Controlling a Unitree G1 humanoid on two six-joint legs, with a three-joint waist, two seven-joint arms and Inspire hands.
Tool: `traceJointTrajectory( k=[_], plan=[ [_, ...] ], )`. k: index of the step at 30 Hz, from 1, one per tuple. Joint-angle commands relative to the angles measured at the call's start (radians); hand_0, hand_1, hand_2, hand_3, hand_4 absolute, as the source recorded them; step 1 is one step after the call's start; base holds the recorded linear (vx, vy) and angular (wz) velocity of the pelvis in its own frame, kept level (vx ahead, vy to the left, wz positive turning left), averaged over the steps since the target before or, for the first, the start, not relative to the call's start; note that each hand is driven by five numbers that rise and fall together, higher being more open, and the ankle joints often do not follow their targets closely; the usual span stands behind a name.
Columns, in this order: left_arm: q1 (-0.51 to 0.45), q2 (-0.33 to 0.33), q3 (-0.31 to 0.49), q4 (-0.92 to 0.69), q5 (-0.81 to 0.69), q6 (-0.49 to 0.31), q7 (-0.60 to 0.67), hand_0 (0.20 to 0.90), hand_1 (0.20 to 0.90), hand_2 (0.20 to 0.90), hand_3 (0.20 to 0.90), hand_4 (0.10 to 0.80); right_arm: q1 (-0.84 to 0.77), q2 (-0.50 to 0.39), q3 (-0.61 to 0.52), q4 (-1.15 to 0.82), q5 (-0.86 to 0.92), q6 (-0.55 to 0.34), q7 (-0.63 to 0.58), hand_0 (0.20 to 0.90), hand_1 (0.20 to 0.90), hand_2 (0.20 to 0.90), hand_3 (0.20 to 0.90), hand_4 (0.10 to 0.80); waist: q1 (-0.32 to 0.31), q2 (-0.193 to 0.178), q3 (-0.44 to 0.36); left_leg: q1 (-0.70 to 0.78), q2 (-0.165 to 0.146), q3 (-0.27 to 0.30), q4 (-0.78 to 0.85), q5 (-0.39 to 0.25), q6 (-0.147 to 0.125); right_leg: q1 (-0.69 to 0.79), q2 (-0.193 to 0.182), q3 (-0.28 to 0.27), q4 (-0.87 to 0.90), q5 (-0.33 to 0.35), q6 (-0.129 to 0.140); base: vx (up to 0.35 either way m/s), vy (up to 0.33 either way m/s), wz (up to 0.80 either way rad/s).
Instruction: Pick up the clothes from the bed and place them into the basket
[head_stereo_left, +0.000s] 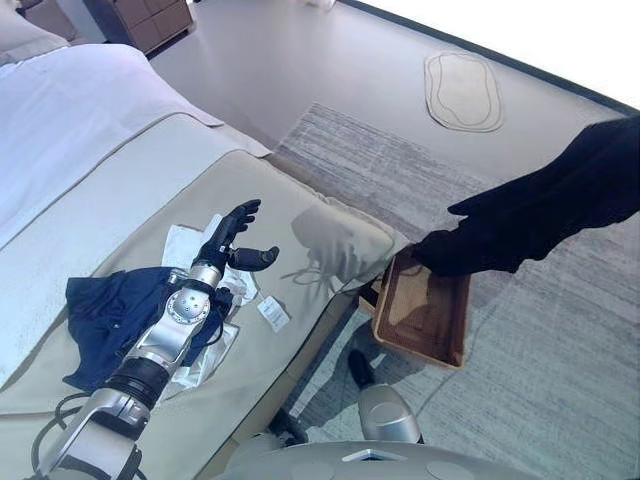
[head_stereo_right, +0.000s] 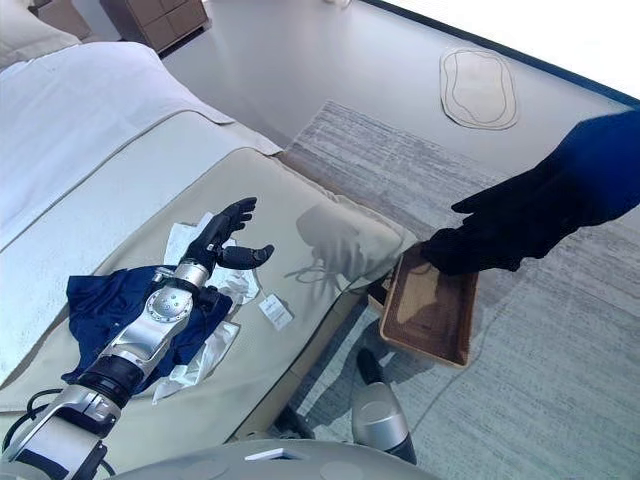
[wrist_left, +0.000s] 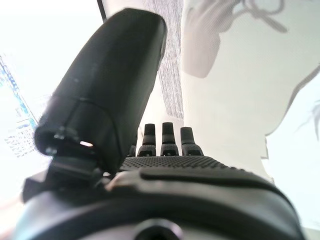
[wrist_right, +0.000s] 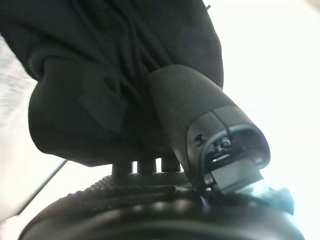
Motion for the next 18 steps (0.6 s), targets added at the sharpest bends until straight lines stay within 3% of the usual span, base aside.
traceJointTrajectory(
  k=[1, 6, 10, 18],
  plan=[
    [-0.008, 0.0, 0.006, -0.014, 0.042, -0.061, 0.04, 0.9, 0.9, 0.9, 0.9, 0.8, 0.111, -0.002, -0.121, -0.095, -0.056, -0.124, -0.056, 0.3, 0.3, 0.3, 0.2, 0.1, -0.009, 0.018, -0.174, -0.009, -0.008, -0.076, 0.111, -0.166, 0.041, -0.055, 0.086, -0.064, 0.033, -0.024, -0.005, -0.034, -0.025, -0.14],
    [-0.01, -0.009, 0.011, -0.035, 0.05, -0.037, 0.048, 0.9, 0.9, 0.9, 0.9, 0.8, 0.237, 0.143, -0.152, -0.126, -0.084, -0.172, -0.072, 0.3, 0.3, 0.3, 0.2, 0.1, -0.016, 0.026, -0.158, -0.016, -0.008, -0.068, 0.125, -0.174, 0.05, -0.067, 0.09, -0.053, 0.038, -0.019, -0.005, -0.031, -0.03, -0.19],
    [-0.009, -0.017, 0.004, -0.055, 0.072, -0.016, 0.05, 0.9, 0.9, 0.9, 0.9, 0.8, 0.27, 0.249, -0.107, -0.105, -0.081, -0.2, -0.069, 0.3, 0.3, 0.3, 0.2, 0.1, -0.012, 0.036, -0.144, -0.025, -0.01, -0.065, 0.134, -0.18, 0.058, -0.081, 0.091, -0.046, 0.043, -0.017, -0.005, -0.038, -0.042, -0.09],
    [-0.018, -0.028, -0.018, -0.075, 0.092, 0.002, 0.05, 0.9, 0.9, 0.9, 0.9, 0.8, 0.228, 0.339, 0.008, -0.002, -0.074, -0.224, -0.073, 0.3, 0.3, 0.3, 0.2, 0.1, 0.011, 0.056, -0.122, -0.036, -0.014, -0.064, 0.131, -0.174, 0.058, -0.084, 0.085, -0.056, 0.036, -0.014, -0.005, -0.018, -0.036, -0.01]
  ],
)
